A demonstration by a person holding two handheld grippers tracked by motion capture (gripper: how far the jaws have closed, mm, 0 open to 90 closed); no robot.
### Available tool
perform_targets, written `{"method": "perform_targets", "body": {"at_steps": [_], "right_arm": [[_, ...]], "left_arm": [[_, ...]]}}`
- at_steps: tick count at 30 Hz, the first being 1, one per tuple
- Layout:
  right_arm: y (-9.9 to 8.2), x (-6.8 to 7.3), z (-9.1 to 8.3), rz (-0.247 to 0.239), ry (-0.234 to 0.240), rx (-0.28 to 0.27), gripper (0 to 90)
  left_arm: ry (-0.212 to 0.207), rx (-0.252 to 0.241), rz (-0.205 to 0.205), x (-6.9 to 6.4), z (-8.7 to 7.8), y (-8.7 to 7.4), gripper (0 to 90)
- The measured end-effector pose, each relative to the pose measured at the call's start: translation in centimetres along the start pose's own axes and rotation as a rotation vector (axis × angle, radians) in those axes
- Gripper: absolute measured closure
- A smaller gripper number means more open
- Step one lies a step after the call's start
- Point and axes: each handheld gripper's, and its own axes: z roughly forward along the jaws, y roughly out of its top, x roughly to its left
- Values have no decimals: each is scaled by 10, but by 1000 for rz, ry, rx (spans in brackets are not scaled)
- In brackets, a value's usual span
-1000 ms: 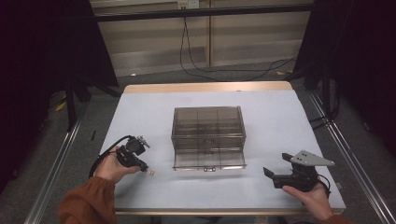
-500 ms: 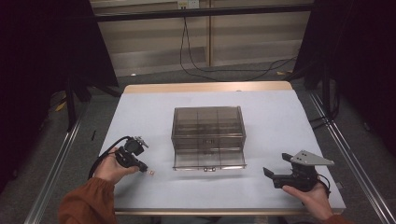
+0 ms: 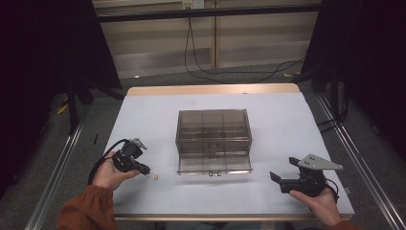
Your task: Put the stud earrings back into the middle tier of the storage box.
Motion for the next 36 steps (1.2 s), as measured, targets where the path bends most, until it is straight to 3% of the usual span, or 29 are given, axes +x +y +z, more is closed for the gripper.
{"method": "perform_targets", "body": {"at_steps": [8, 13, 21, 25, 34, 36], "right_arm": [[0, 0, 0, 0, 4, -2, 93], [0, 0, -1, 3, 5, -1, 93], [0, 0, -1, 3, 5, -3, 93], [0, 0, -1, 1, 8, -4, 94], [0, 0, 0, 0, 8, -4, 94], [0, 0, 0, 0, 9, -3, 94]], "left_arm": [[-13, -67, 22, -10, -12, 5, 853], [-22, -72, 38, -17, -13, 7, 853], [-35, -135, 67, -28, -25, 16, 853], [-36, -139, 98, -37, -30, 25, 853], [-43, -130, 122, -46, -31, 45, 853], [-41, -131, 151, -49, -32, 51, 853]]}}
